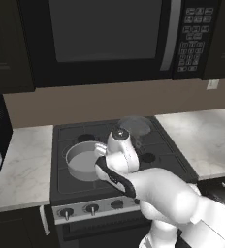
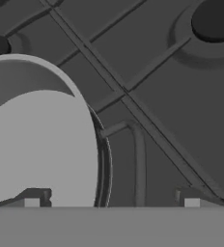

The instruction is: Move the pot and pan from the stove into the sink.

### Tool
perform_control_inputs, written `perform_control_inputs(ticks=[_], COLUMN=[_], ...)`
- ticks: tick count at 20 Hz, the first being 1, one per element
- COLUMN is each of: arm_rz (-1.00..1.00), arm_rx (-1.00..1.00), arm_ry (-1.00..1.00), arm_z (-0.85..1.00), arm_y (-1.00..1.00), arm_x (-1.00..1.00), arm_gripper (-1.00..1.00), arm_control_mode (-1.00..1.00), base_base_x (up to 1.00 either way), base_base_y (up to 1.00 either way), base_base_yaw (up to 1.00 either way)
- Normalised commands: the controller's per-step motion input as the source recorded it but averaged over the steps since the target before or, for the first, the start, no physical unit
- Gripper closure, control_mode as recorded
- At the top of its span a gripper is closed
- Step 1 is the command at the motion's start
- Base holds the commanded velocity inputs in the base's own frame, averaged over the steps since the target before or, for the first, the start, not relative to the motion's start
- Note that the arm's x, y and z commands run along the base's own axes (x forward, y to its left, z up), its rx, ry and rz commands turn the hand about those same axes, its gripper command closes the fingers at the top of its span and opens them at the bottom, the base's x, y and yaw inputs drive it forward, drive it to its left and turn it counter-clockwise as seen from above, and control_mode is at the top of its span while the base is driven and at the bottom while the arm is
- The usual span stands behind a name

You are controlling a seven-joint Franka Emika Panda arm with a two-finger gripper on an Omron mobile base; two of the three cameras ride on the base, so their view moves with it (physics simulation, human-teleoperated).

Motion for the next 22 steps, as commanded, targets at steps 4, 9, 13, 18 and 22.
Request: perform_control_inputs(ticks=[4, 9, 13, 18, 22], arm_rz=[-0.04, -0.04, -0.04, -0.01, 0.0], arm_rx=[0.0, 0.0, 0.0, -0.01, 0.01], arm_ry=[0.06, 0.06, 0.07, 0.03, 0.0], arm_z=[-0.25, -0.26, -0.35, -0.17, 0.12], arm_y=[0.19, 0.23, 0.14, 0.05, -0.02], arm_x=[0.42, 0.42, 0.34, 0.11, -0.02], arm_gripper=[-1.0, -1.0, -1.0, 1.0, 1.0], arm_control_mode=[-1.0, -1.0, -1.0, -1.0, -1.0], base_base_x=[0.0, 0.0, 0.0, 0.0, 0.0], base_base_y=[0.0, 0.0, 0.0, 0.0, 0.0], base_base_yaw=[0.0, 0.0, 0.0, 0.0, 0.0])
